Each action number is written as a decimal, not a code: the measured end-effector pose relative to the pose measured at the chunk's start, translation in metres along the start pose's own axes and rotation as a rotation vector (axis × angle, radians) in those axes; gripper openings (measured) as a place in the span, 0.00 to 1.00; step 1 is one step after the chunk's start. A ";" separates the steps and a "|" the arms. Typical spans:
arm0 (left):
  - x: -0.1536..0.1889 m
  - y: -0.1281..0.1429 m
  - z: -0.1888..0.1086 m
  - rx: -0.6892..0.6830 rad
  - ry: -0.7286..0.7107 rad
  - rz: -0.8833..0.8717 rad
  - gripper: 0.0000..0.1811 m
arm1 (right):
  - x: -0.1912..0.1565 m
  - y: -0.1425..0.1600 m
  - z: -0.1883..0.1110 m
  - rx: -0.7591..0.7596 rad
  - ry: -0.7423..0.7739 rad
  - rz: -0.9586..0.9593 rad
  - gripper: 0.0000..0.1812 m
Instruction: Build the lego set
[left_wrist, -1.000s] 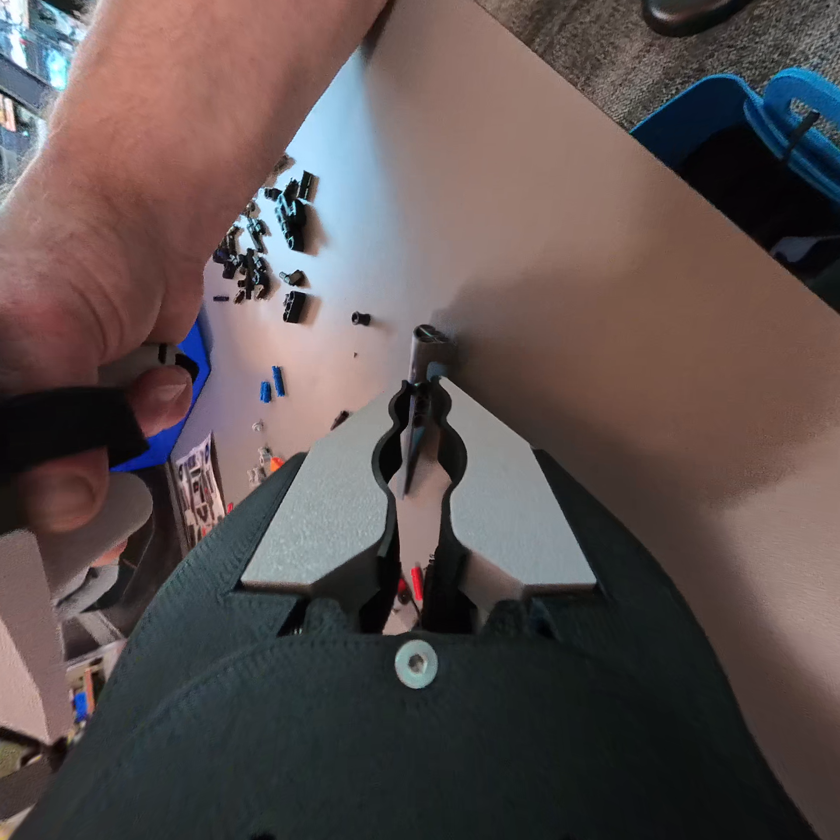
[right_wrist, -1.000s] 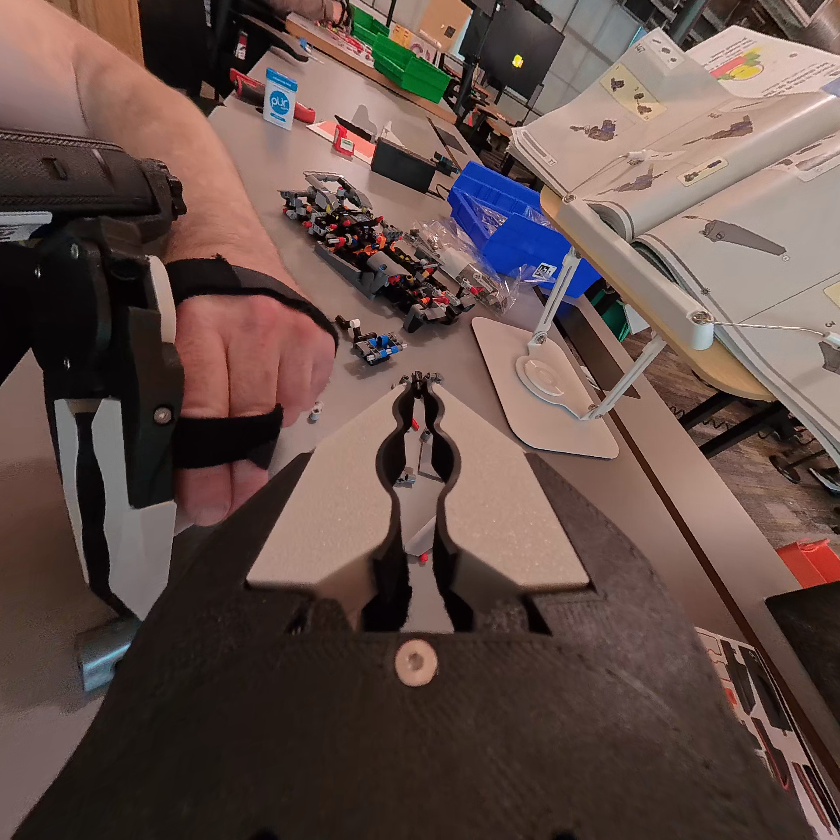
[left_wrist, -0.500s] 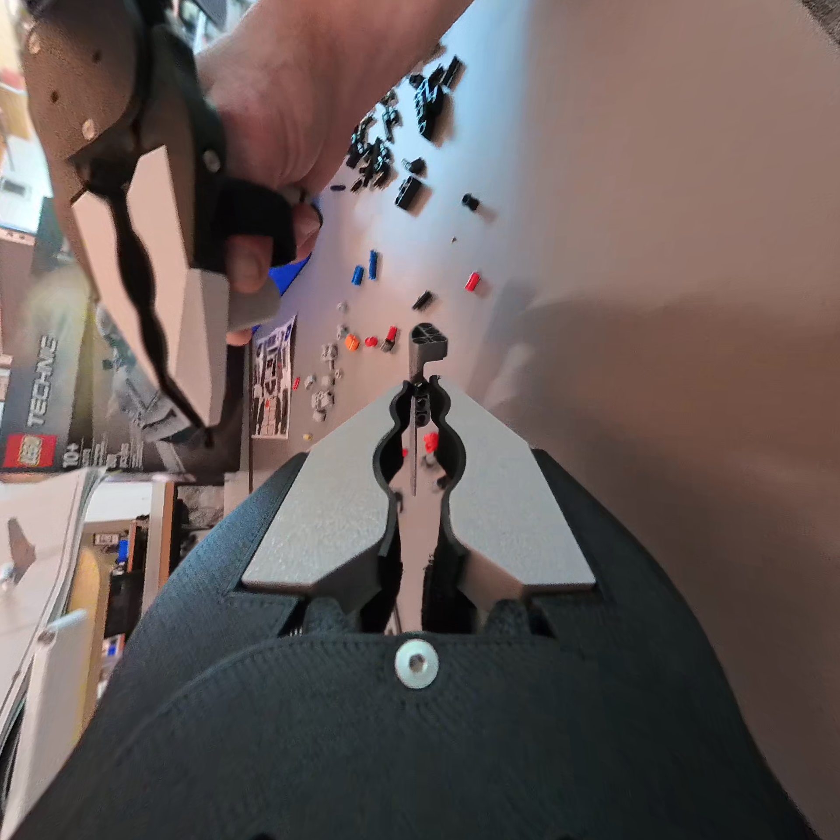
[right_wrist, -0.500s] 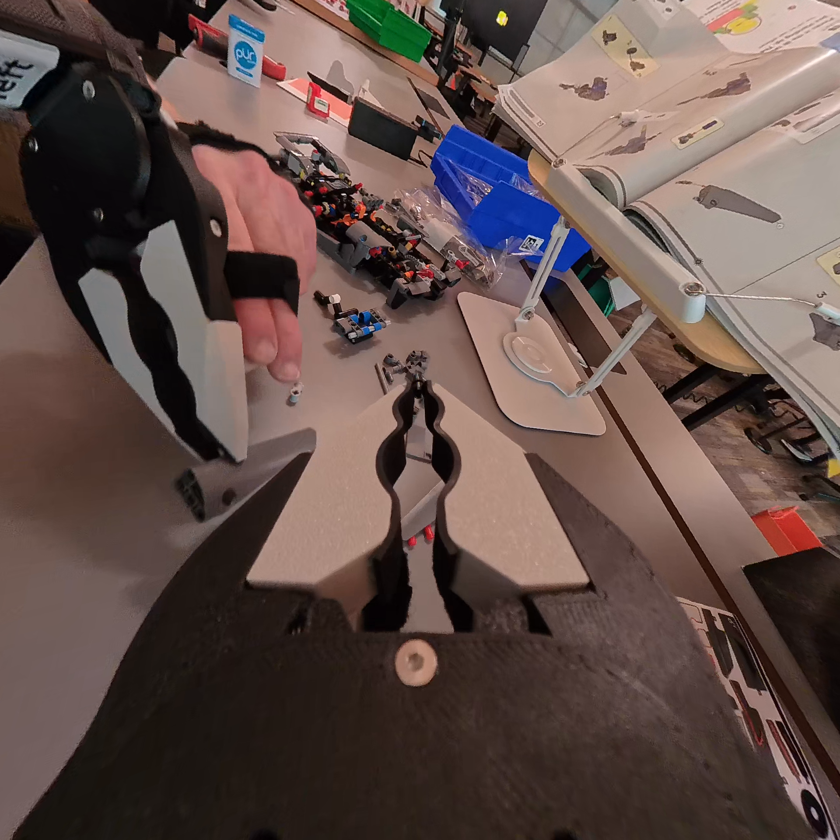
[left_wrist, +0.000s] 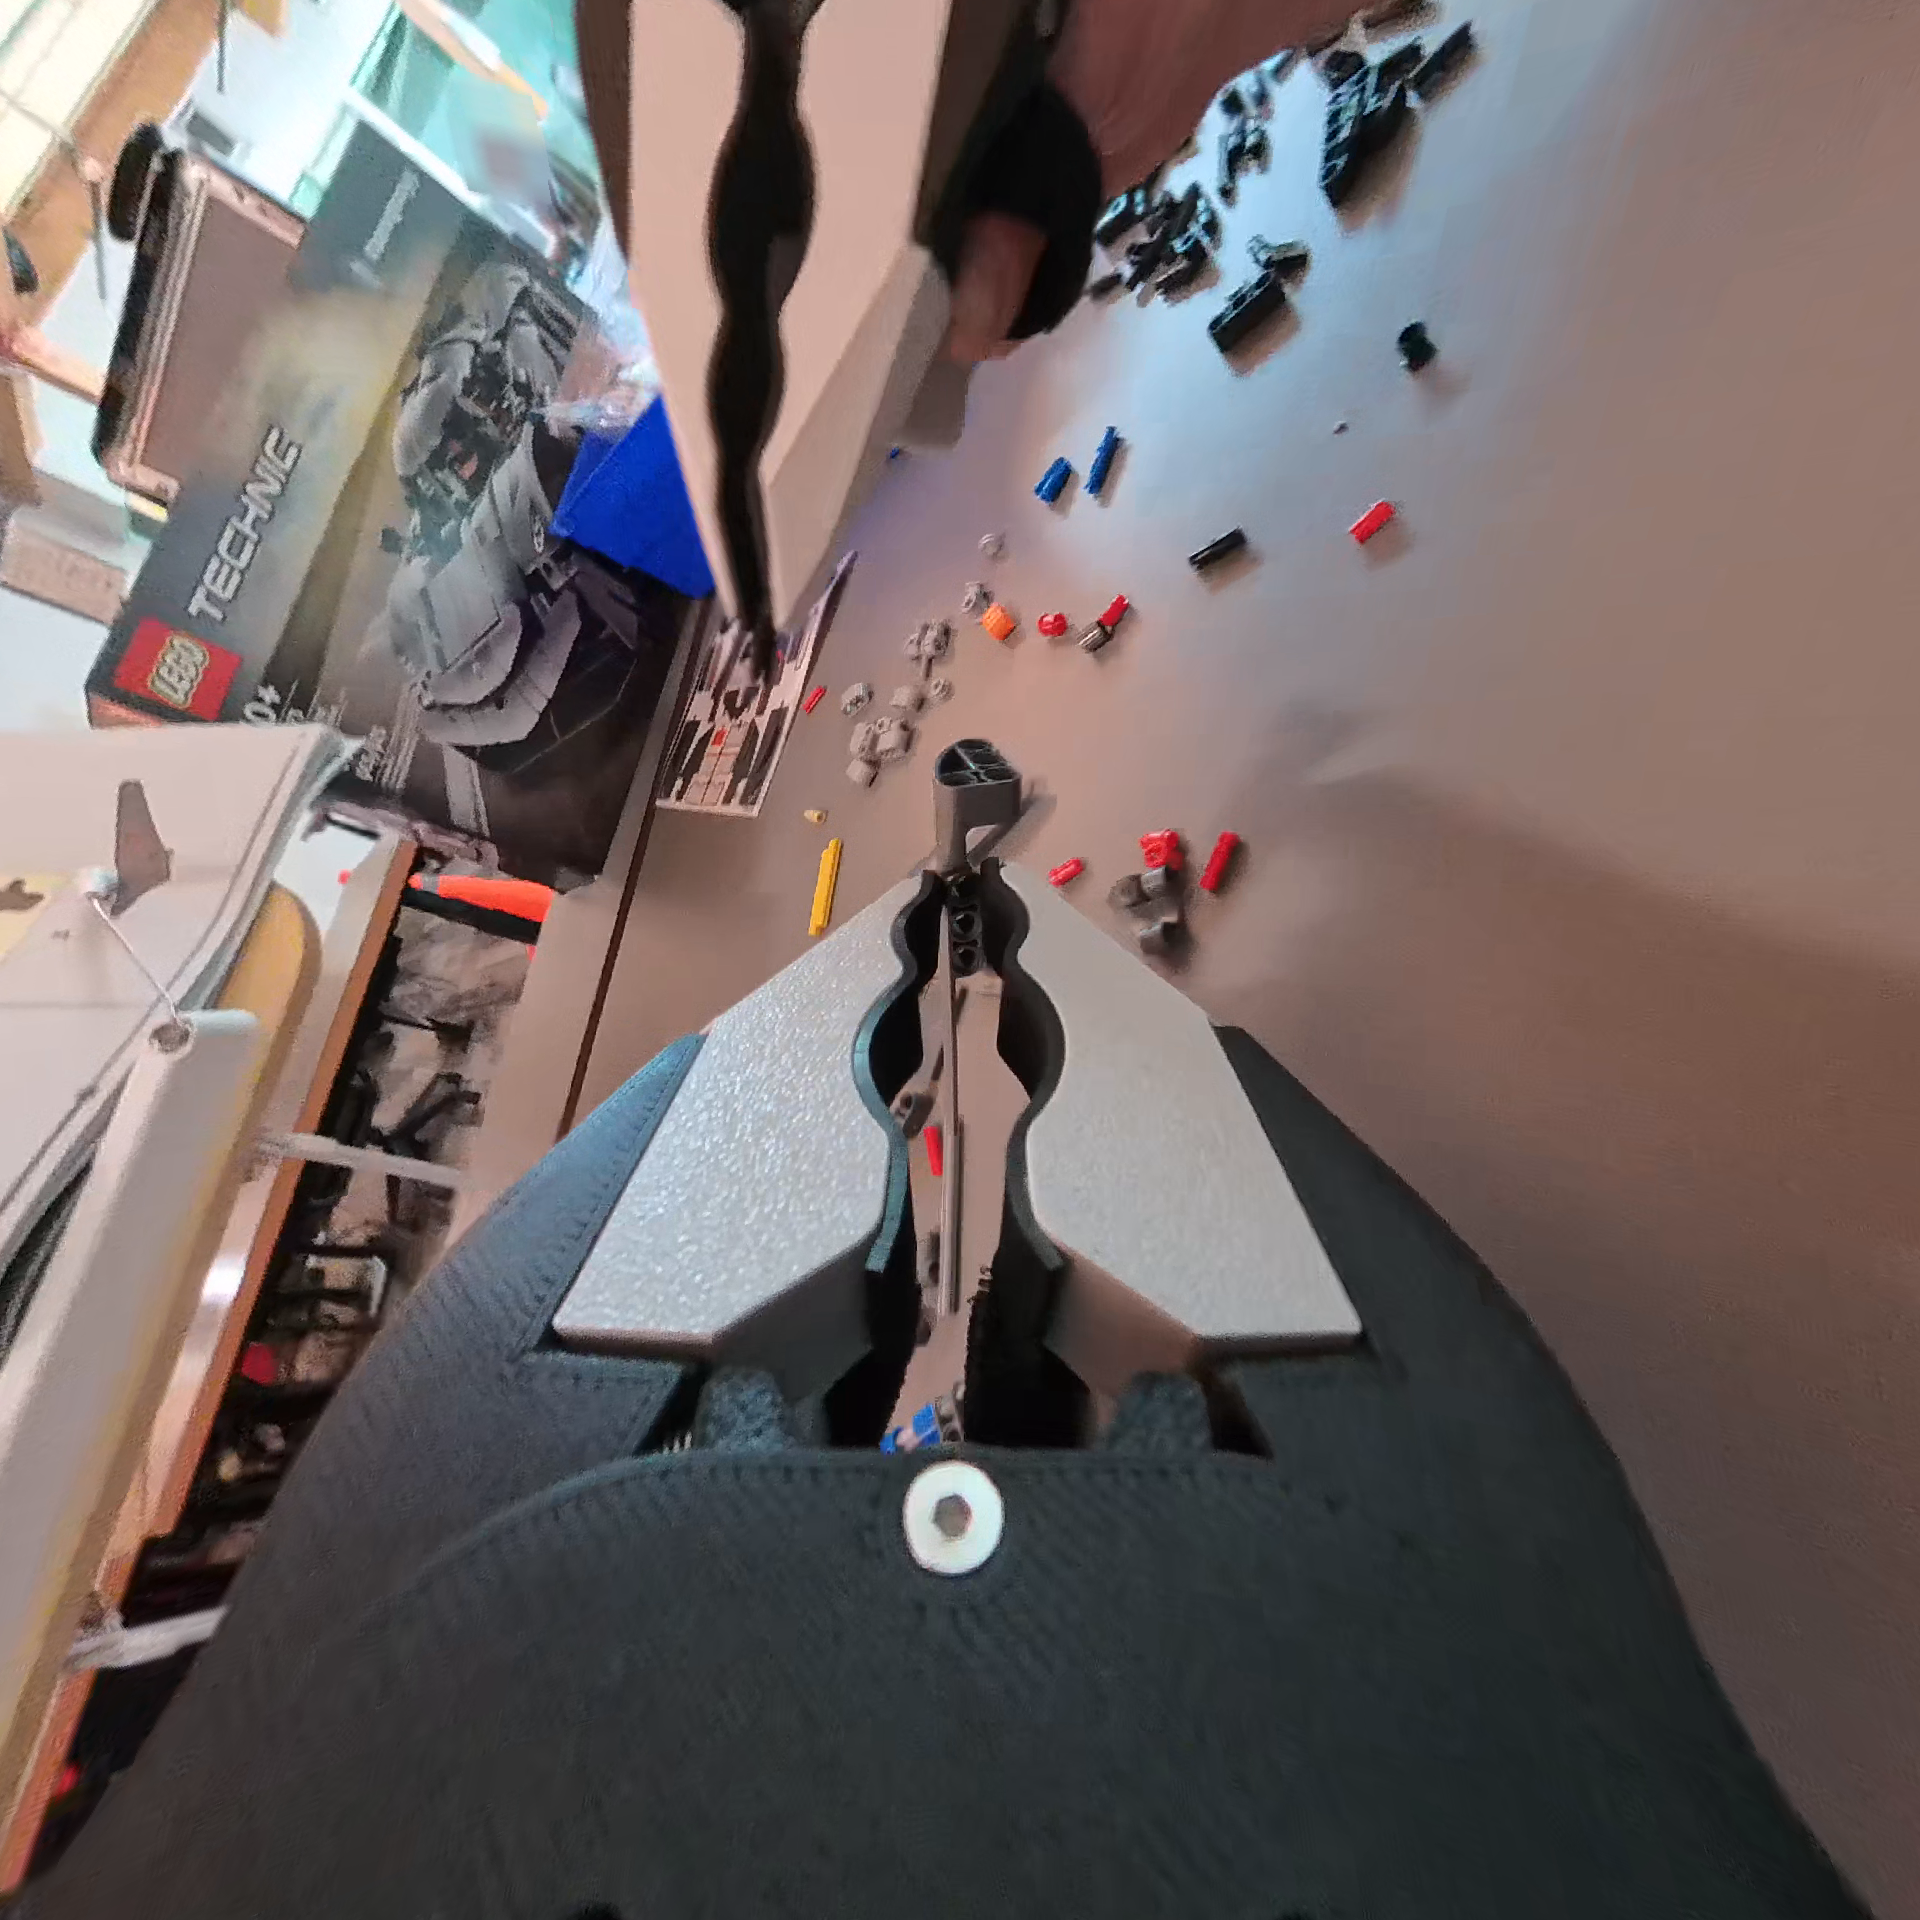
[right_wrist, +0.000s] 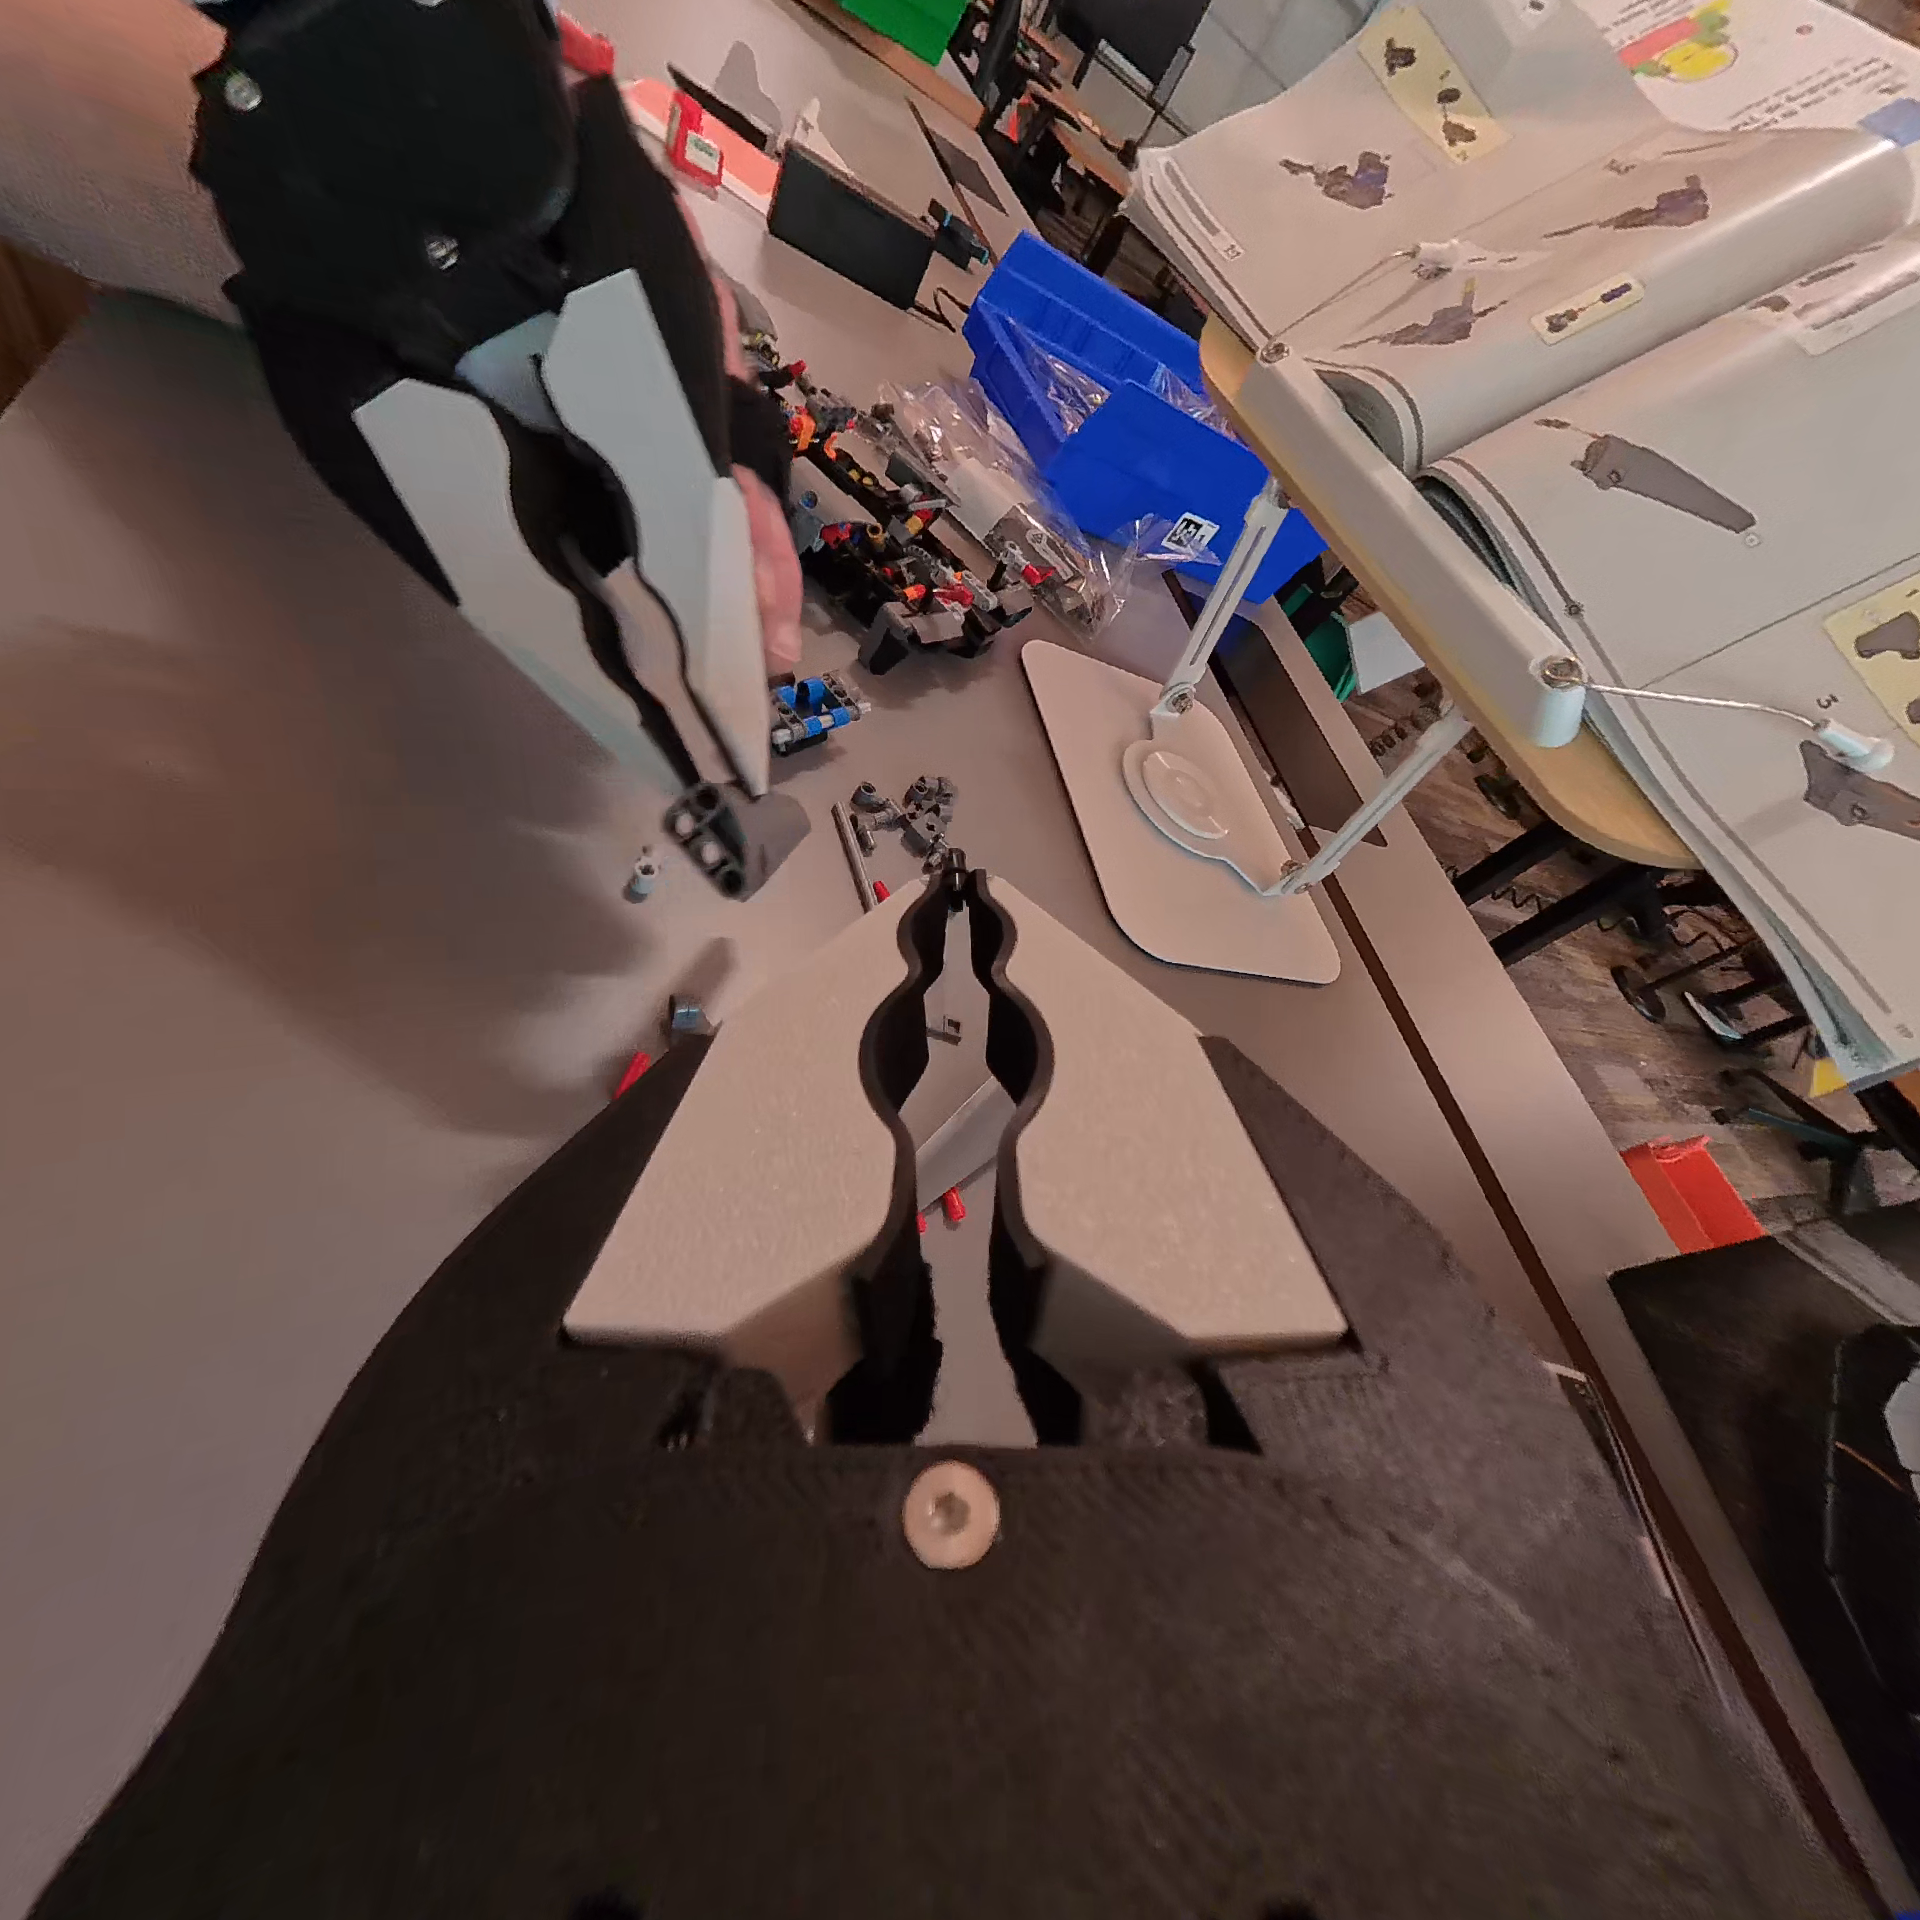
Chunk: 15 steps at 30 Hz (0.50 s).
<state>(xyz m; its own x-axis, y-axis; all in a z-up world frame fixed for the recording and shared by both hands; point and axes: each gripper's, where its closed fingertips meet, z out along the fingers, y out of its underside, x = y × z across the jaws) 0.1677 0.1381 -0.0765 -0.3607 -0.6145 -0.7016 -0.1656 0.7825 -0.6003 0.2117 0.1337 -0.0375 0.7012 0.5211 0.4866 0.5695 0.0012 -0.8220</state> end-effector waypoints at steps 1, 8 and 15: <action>-0.002 0.003 0.001 -0.011 -0.002 -0.015 0.03 | -0.002 0.000 0.001 -0.008 -0.003 -0.015 0.01; -0.006 0.017 0.007 -0.082 -0.013 -0.066 0.02 | -0.021 0.001 0.014 -0.077 -0.011 -0.156 0.01; -0.004 0.022 0.011 -0.110 -0.007 -0.123 0.02 | -0.032 0.001 0.021 -0.114 -0.012 -0.221 0.01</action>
<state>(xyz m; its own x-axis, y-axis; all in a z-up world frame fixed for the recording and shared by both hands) 0.1759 0.1565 -0.0906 -0.3251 -0.7065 -0.6286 -0.3079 0.7076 -0.6360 0.1807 0.1354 -0.0596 0.5493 0.5292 0.6467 0.7536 0.0207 -0.6570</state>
